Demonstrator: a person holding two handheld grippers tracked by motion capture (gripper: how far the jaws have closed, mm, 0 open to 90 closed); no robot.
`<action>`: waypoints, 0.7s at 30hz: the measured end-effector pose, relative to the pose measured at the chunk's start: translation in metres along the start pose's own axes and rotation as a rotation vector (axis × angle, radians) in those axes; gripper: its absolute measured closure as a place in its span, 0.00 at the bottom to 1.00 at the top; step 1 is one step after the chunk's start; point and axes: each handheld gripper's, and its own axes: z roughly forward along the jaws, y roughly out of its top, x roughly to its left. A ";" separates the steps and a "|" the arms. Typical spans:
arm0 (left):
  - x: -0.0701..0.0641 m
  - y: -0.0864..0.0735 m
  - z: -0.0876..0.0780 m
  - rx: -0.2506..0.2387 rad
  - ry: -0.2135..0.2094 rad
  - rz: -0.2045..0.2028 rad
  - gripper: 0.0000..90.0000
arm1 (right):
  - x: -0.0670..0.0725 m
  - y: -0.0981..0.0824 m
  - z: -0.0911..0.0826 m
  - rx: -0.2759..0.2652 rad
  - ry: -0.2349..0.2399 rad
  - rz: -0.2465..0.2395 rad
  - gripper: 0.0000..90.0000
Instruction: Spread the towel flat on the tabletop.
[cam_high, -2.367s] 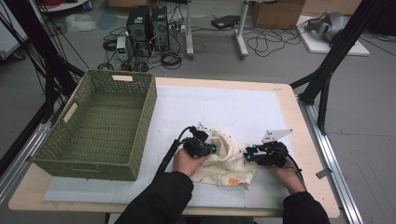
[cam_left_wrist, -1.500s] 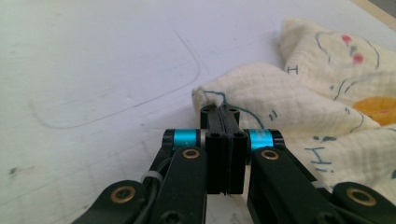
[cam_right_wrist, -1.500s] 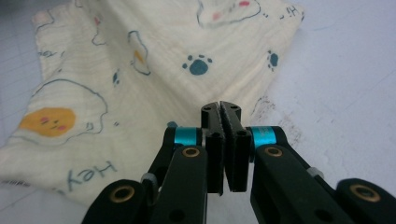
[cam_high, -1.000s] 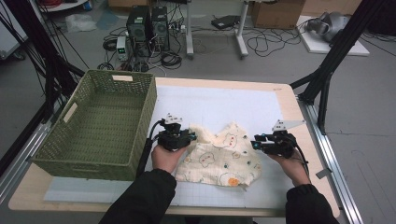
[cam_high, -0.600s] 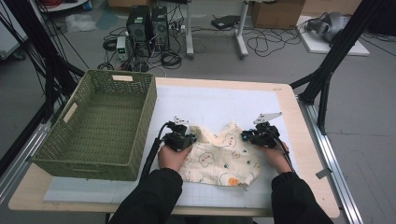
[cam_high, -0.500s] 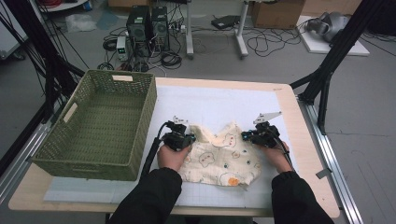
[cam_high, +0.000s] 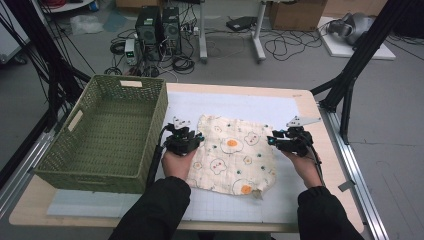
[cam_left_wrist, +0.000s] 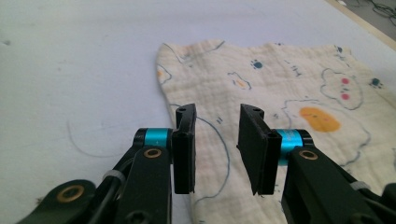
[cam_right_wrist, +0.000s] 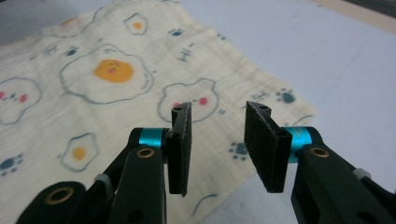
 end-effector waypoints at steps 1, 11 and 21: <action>-0.001 0.000 -0.001 0.003 -0.006 0.009 0.74 | 0.002 -0.002 -0.001 0.008 0.009 -0.011 0.67; -0.010 -0.021 -0.020 0.027 -0.084 0.060 0.73 | 0.035 -0.028 -0.027 0.012 0.151 -0.062 0.64; -0.020 -0.052 -0.048 0.075 -0.136 0.118 0.69 | 0.070 -0.058 -0.049 0.031 0.276 -0.088 0.71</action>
